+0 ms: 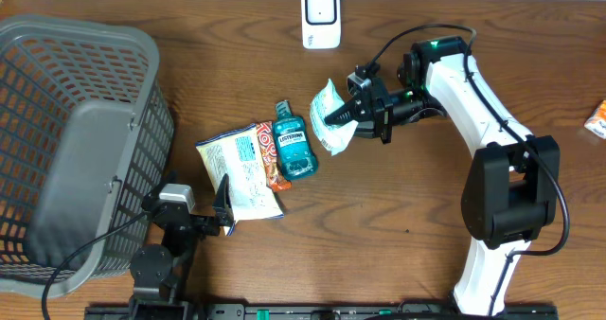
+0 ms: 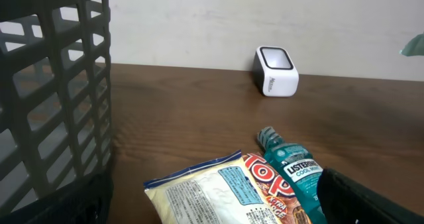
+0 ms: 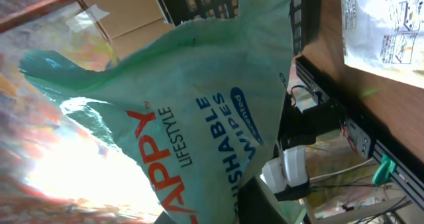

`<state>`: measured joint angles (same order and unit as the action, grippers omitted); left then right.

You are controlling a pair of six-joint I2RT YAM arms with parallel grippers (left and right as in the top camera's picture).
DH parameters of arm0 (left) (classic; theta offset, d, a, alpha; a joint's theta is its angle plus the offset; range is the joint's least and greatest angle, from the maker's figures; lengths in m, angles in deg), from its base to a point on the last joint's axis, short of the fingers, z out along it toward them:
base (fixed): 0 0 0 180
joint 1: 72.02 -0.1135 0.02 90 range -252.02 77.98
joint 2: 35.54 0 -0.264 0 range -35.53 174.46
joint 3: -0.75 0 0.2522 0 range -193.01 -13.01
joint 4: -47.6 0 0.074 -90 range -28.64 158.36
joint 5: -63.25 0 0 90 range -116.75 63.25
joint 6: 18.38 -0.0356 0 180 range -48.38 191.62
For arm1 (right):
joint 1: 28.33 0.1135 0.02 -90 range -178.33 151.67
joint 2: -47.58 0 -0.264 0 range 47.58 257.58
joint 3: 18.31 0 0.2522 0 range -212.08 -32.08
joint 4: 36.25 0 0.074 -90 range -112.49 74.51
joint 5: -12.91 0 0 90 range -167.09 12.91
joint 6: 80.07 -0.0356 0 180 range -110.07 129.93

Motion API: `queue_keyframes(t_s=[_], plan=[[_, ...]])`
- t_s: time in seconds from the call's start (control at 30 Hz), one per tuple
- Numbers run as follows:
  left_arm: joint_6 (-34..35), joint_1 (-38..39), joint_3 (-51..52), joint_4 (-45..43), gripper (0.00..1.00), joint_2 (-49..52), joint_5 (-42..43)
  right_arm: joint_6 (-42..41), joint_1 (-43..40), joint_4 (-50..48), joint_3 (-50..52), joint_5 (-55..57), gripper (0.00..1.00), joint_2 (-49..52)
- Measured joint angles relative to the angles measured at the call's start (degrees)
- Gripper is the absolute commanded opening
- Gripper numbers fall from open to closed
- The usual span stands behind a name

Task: Scan the item barcode
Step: 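Lift the green wipes pack up to the white scanner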

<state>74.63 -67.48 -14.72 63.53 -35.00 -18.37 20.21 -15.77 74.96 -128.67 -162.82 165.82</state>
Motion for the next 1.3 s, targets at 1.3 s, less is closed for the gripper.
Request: queue_keyframes(t_s=[1.3], plan=[[0.00, 0.00, 0.00, 0.02, 0.98, 0.00, 0.02, -12.81, 9.38, -90.31, -1.01, 71.06, 0.01, 2.84]])
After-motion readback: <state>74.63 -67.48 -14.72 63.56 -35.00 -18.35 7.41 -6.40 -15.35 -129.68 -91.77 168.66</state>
